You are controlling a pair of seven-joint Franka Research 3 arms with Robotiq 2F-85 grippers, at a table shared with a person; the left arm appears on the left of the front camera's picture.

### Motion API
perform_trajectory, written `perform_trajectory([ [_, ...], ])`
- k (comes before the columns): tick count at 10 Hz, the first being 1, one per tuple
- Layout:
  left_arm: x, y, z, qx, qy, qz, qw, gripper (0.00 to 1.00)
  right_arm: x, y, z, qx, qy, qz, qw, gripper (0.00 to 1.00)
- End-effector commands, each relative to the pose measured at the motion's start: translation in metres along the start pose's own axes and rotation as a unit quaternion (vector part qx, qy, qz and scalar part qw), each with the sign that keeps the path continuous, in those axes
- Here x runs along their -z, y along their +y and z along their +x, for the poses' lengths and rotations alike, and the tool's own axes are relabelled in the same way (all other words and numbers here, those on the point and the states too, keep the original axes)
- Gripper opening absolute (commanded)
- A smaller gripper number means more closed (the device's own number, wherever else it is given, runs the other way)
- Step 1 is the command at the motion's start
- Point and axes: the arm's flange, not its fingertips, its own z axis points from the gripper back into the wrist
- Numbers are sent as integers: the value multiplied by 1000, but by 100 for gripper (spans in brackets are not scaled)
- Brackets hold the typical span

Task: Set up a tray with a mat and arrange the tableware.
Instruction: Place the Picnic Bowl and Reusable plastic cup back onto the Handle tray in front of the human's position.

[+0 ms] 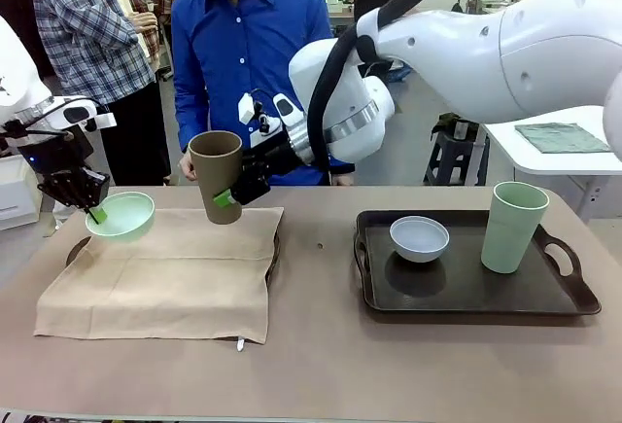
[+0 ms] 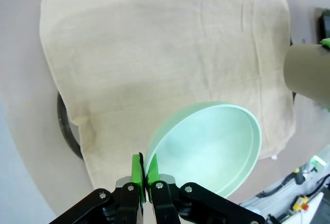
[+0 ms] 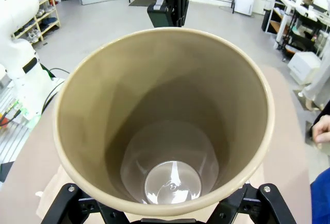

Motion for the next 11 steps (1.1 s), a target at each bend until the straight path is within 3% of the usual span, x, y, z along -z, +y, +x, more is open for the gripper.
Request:
perform_trajectory([
  [1,16,6,10,0,3,-5,1000,4,5,2,-16,-5,-6,6,1000,83],
  [11,68,6,35,8,-13,1,1000,4,37,-13,-78,32,-5,25,999,83],
])
